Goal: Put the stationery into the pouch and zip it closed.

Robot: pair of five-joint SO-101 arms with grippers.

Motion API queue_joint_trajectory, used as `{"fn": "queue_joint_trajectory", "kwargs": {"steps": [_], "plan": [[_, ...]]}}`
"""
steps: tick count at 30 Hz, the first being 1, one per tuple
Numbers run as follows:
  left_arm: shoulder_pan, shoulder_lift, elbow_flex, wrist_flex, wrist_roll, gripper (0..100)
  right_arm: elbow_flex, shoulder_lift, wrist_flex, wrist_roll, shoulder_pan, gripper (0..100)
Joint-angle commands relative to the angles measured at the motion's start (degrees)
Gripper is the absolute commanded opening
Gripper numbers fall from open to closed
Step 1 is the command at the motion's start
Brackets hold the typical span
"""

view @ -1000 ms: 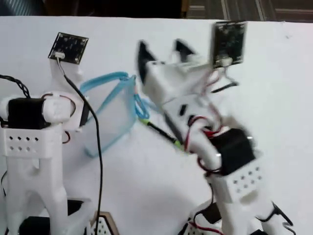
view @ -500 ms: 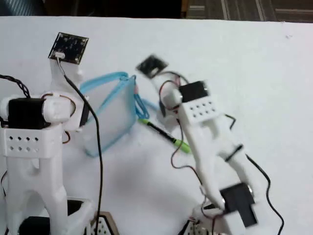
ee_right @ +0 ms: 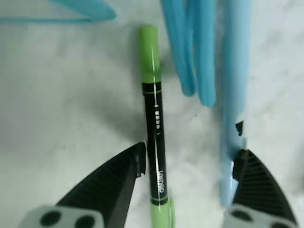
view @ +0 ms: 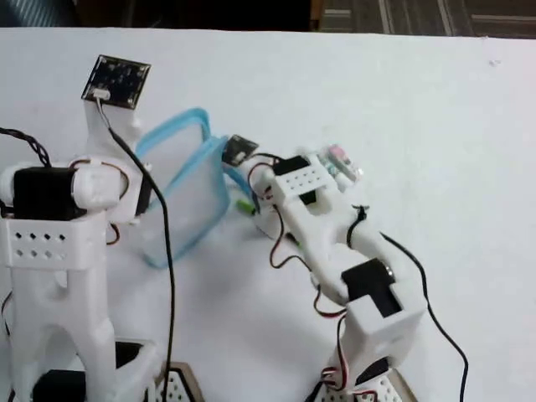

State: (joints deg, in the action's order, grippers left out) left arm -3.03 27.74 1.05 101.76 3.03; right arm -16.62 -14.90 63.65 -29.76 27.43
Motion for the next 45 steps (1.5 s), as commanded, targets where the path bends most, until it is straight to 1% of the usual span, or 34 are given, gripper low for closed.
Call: {"fn": "queue_joint_trajectory", "kwargs": {"steps": [1,5,8,10,13,17,21,24,27,31,32,34,38,40,41,42,45], "plan": [[-0.31,-0.57,-0.62,-1.49,0.35,2,-0.44,-1.54,-0.22,-0.18,3.12,22.5],[-0.31,-0.57,-0.62,-1.49,0.35,2,-0.62,-2.33,-1.1,-0.18,3.91,11.1],[-0.31,-0.57,-0.62,-1.49,0.35,2,-0.7,-2.24,-1.89,-0.18,2.42,0.8],[-0.31,-0.57,-0.62,-1.49,0.35,2,-0.44,-1.8,-1.54,-0.18,0.84,3.3],[-0.31,-0.57,-0.62,-1.49,0.35,2,-0.62,1.1,-1.54,-0.18,-2.15,1.6],[-0.31,-0.57,-0.62,-1.49,0.35,2,-0.7,8.4,-1.45,-0.18,-5.58,1.8],[-0.31,-0.57,-0.62,-1.49,0.35,2,-0.7,16.66,-1.45,-0.18,-7.16,1.8],[-0.31,-0.57,-0.62,-1.49,0.35,2,-0.7,21.76,-1.1,-0.18,-7.69,1.7],[-0.31,-0.57,-0.62,-1.49,0.35,2,-0.88,24.4,1.36,-0.18,-7.16,1.7],[-0.31,-0.57,-0.62,-1.49,0.35,2,-4.4,24.48,1.8,0.18,-2.59,2.3],[-0.31,-0.57,-0.62,-1.49,0.35,2,-5.98,24.48,0.92,1.93,-1.19,3.9],[-0.31,-0.57,-0.62,-1.49,0.35,2,-9.85,24.4,-4.09,8.18,1.1,12.2],[-0.31,-0.57,-0.62,-1.49,0.35,2,-16.79,24.4,-14.11,18.37,3.82,40.1],[-0.31,-0.57,-0.62,-1.49,0.35,2,-18.73,24.4,-15.16,21.19,5.32,50.5],[-0.31,-0.57,-0.62,-1.49,0.35,2,-19.43,24.4,-14.99,22.07,6.37,52.0],[-0.31,-0.57,-0.62,-1.49,0.35,2,-20.04,24.4,-14.55,22.68,7.25,51.5],[-0.31,-0.57,-0.62,-1.49,0.35,2,-22.07,23.16,-16.13,24.0,9.27,48.0]]}}
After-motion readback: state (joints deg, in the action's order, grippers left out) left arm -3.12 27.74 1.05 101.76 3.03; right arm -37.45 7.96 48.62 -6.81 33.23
